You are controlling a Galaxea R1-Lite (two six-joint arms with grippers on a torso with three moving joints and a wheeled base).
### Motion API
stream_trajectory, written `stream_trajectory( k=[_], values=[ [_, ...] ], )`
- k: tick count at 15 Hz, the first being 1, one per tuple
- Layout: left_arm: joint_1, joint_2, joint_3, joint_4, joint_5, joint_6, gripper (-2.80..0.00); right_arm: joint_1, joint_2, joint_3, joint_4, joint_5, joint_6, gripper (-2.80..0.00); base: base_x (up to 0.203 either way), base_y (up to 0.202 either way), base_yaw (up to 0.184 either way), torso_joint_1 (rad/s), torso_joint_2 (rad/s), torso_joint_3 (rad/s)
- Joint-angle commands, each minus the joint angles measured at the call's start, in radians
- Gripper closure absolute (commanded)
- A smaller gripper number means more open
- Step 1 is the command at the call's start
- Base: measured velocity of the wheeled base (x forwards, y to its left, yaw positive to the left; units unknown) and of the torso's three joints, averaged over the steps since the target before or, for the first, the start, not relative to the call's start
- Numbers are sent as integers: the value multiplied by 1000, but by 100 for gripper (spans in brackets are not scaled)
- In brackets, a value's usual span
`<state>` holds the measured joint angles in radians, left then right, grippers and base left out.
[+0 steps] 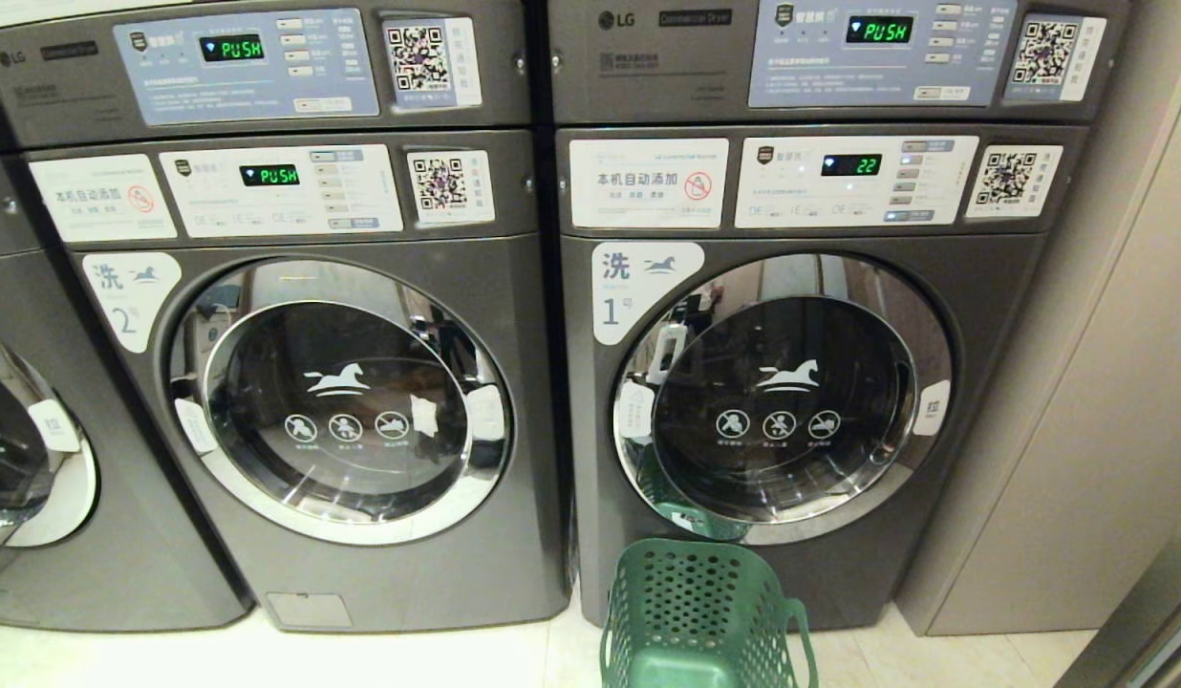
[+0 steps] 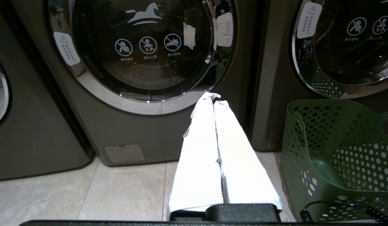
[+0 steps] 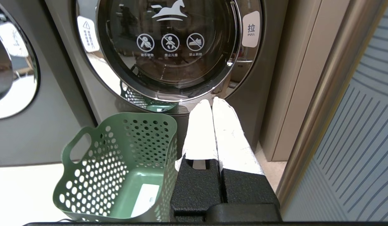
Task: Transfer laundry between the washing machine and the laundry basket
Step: Open the lid of the washing machine
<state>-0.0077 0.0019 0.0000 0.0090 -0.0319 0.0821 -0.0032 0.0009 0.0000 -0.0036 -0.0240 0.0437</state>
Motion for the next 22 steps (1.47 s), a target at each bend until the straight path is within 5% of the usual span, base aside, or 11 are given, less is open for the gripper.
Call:
stream_trajectory(
  k=[1,4,6,9,10,11,14,17,22],
  values=[
    [0,0,0,-1,1,1,0,0,1,0,-1,-1,5,0,0,0,0,0,0,0],
    [0,2,-64,-28,-9,6,0,0,1,0,-1,-1,5,0,0,0,0,0,0,0],
    [0,47,-205,7,-11,5,0,0,1,0,-1,-1,5,0,0,0,0,0,0,0],
    [-4,307,-399,62,-15,-30,0,0,1,0,-1,-1,4,0,0,0,0,0,0,0],
    [-7,402,-447,69,-25,-46,-45,0,0,-1,-1,0,5,0,0,0,0,0,0,0],
    [-11,506,-486,70,-43,-64,-280,0,1,0,-1,-1,4,0,0,0,0,0,0,0],
    [-20,788,-527,-29,-114,-124,-280,0,1,0,-1,-1,5,0,0,0,0,0,0,0],
    [-9,1065,-559,-137,-284,-189,-280,0,1,0,-1,-1,4,0,0,0,0,0,0,0],
    [37,1622,-665,-399,-473,-209,-280,0,0,0,-1,-1,5,0,0,0,0,0,0,0]
  ],
)
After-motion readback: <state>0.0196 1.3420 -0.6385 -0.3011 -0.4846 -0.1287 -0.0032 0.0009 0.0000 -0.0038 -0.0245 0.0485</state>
